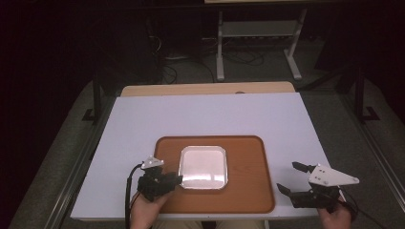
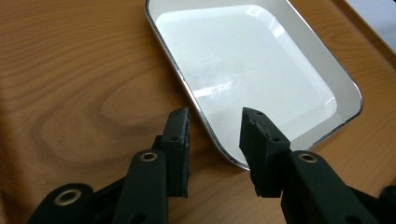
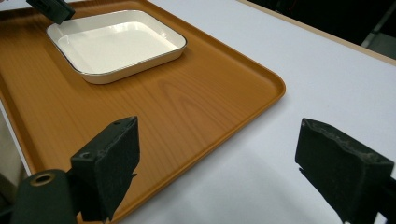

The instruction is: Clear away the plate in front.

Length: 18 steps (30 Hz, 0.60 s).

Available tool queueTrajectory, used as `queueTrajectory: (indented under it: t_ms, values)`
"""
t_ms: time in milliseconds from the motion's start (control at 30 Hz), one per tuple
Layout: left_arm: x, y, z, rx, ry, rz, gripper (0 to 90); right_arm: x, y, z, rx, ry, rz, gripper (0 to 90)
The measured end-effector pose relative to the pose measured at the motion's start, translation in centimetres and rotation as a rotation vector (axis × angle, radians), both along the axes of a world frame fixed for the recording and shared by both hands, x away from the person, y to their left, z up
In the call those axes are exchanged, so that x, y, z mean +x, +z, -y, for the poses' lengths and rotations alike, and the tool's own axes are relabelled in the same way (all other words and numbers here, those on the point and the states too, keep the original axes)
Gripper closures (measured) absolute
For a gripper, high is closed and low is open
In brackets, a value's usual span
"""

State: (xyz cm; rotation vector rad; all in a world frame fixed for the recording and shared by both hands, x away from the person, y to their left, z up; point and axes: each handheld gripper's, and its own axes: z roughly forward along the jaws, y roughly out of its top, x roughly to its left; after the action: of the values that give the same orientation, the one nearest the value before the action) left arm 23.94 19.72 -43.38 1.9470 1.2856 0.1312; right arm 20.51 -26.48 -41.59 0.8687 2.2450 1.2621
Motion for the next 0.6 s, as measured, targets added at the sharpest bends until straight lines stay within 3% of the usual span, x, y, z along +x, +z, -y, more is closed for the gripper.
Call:
queueTrajectory:
  t_ms: [433, 600]
  values:
    - [0.0, 0.4, -0.9, -0.015, -0.026, 0.051, 60.2, 0.1, 0.0, 0.0, -0.005, -0.008, -0.003, 13.0]
    - [0.1, 0.5, -1.5, 0.010, -0.038, 0.087, 57.8, 0.1, -0.1, 0.0, -0.006, -0.012, -0.007, 13.0]
